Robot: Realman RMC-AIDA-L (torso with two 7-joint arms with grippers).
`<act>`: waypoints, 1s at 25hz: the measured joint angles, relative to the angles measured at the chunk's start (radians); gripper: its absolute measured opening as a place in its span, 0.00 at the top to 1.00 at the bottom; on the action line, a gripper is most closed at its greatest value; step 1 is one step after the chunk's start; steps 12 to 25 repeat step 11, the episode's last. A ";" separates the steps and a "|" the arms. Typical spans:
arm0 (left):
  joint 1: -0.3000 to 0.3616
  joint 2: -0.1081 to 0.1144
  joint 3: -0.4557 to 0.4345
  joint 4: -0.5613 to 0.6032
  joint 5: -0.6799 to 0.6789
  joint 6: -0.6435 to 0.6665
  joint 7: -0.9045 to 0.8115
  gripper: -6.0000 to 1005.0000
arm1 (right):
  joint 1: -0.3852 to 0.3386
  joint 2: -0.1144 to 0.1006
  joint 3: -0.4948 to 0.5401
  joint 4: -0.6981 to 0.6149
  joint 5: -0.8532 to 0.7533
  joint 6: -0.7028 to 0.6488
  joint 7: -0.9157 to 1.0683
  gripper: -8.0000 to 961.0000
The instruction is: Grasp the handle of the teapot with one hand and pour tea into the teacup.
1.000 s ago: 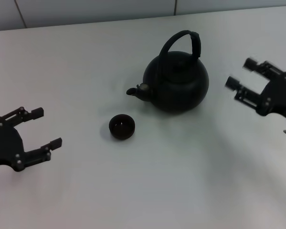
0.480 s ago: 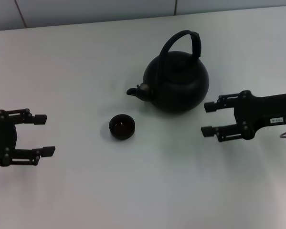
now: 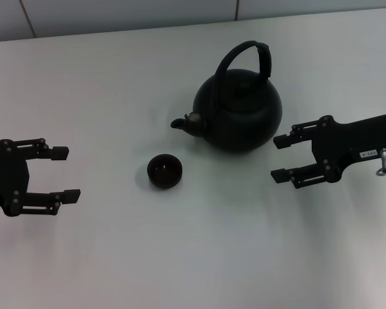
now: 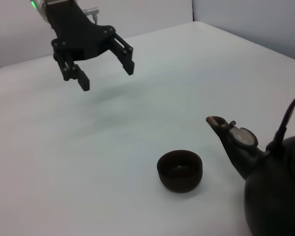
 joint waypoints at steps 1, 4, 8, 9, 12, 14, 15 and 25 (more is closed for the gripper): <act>0.000 -0.004 0.000 0.002 0.000 -0.001 -0.005 0.19 | 0.000 0.000 0.000 0.000 0.000 0.000 0.000 0.26; 0.000 -0.010 0.000 0.012 0.000 -0.001 -0.006 0.19 | 0.000 0.006 -0.003 0.000 -0.001 0.004 -0.007 0.26; 0.000 -0.013 0.000 0.020 0.000 0.002 -0.012 0.19 | 0.001 0.010 -0.005 0.000 -0.002 0.013 -0.015 0.26; 0.000 -0.013 0.000 0.020 0.000 0.002 -0.012 0.19 | 0.001 0.011 -0.005 0.000 -0.002 0.013 -0.017 0.26; -0.001 -0.014 0.000 0.027 0.000 0.003 -0.018 0.19 | 0.001 0.013 -0.005 -0.001 -0.002 0.014 -0.020 0.26; -0.001 -0.014 0.000 0.027 0.000 0.003 -0.018 0.19 | 0.001 0.013 -0.005 -0.001 -0.002 0.014 -0.020 0.26; -0.001 -0.014 0.000 0.027 0.000 0.003 -0.018 0.19 | 0.001 0.013 -0.005 -0.001 -0.002 0.014 -0.020 0.26; -0.001 -0.014 0.000 0.027 0.000 0.003 -0.018 0.19 | 0.001 0.013 -0.005 -0.001 -0.002 0.014 -0.020 0.26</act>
